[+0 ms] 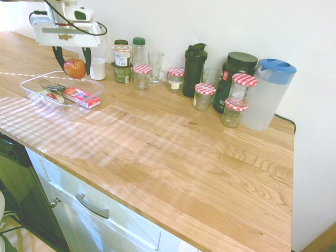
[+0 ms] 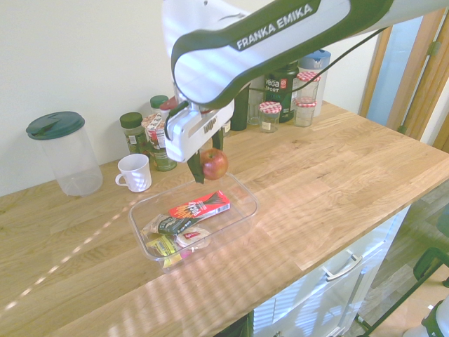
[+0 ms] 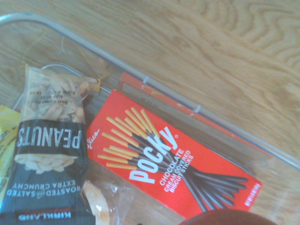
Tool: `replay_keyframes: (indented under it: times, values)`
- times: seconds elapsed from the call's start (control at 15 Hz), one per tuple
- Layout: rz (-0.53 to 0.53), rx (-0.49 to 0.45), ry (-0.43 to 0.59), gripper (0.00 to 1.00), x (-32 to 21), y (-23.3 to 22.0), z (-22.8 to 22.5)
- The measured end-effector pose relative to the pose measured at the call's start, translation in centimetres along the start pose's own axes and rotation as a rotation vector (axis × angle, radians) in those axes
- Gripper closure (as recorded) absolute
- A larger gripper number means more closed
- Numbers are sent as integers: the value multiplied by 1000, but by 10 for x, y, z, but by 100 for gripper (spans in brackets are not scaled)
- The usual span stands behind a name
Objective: Put the apple into the container
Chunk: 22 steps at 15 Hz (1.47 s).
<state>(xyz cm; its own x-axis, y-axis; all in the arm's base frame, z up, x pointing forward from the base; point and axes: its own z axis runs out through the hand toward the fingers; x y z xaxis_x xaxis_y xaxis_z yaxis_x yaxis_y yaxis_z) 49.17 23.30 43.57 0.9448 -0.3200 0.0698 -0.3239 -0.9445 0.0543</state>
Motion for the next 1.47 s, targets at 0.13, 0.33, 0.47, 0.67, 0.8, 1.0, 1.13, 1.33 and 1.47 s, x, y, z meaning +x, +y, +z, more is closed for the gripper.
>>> replay_keyframes:
  times: [0.13,0.33,0.47,0.67,0.8,1.0,1.13,1.33,1.47]
  values:
    - [8,-4,-29,100,8,-6,35]
    - [30,-11,-58,100,22,-1,74]
    - [31,-7,-56,100,22,-1,75]
    - [32,-8,-58,0,22,-1,75]
    - [36,-8,-62,0,22,0,75]
    - [43,-3,-67,0,22,2,71]
    - [43,-1,-63,0,21,3,64]
    - [43,-1,-55,0,20,7,53]
    - [52,5,-42,0,23,12,45]
